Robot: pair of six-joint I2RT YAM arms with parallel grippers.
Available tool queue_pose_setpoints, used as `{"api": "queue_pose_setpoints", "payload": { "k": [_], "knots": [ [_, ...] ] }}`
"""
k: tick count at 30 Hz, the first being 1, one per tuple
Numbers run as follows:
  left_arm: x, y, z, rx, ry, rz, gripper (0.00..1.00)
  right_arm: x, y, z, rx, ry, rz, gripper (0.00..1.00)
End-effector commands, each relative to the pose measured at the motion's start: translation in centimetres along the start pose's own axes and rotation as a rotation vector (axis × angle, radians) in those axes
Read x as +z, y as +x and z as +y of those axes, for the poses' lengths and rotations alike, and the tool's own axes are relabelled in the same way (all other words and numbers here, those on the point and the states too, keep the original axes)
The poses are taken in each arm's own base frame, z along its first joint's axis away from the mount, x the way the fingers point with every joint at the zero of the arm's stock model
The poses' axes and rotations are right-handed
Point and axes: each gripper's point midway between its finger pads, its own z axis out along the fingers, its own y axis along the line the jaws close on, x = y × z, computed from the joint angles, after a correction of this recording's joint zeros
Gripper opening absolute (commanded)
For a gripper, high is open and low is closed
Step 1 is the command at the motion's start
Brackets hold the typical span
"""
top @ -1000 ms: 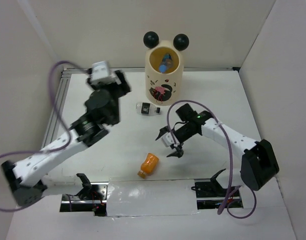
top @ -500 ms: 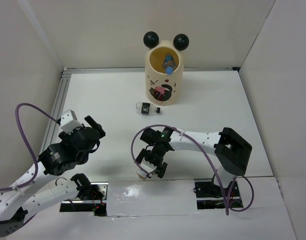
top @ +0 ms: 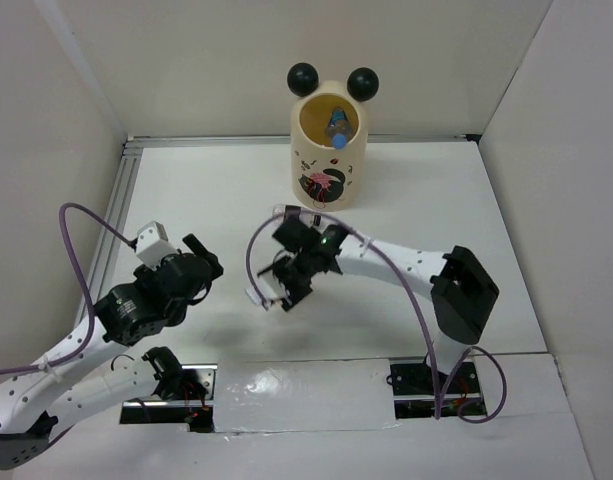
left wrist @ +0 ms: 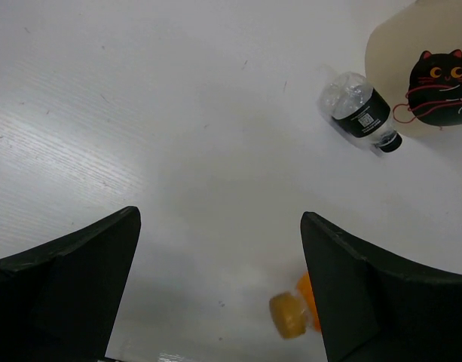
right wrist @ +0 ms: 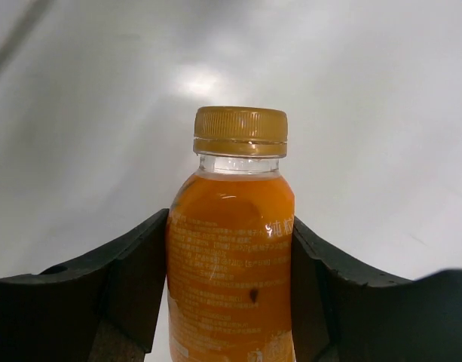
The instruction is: Put the plastic bottles in the bin
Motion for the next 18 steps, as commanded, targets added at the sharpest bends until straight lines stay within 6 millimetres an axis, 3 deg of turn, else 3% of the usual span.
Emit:
{"api": "queue_pose_setpoints", "payload": {
  "k": [1,2,6,10,14,18],
  "knots": [
    [0.2,-0.6,-2.4,-0.057,0.064,-0.020,1.00,-9.9,-2.6,-8.6,0.038,0.307,-0.081,0.13],
    [0.5,-0.3,-2.4,-0.051,0.058,-0.017,1.00,-12.8,-3.2,-11.5,0.026,0.392,-0.097,0.13],
    [0.9,0.2,-3.4,-0.047,0.080,-0.008,1.00,-22.0,0.2,-17.7,0.092,0.657,-0.112,0.13],
    [1.1,0.6,-4.2,-0.045,0.099,0.008,1.00,-27.9,3.2,-21.6,0.116,0.852,-0.140,0.13],
    [1.3,0.9,-4.7,-0.028,0.105,0.017,1.00,-32.4,5.6,-24.2,0.105,0.994,-0.208,0.12],
    [1.4,1.2,-4.8,-0.028,0.111,0.026,1.00,-34.8,8.3,-26.3,0.070,1.027,-0.263,0.13]
  ]
}}
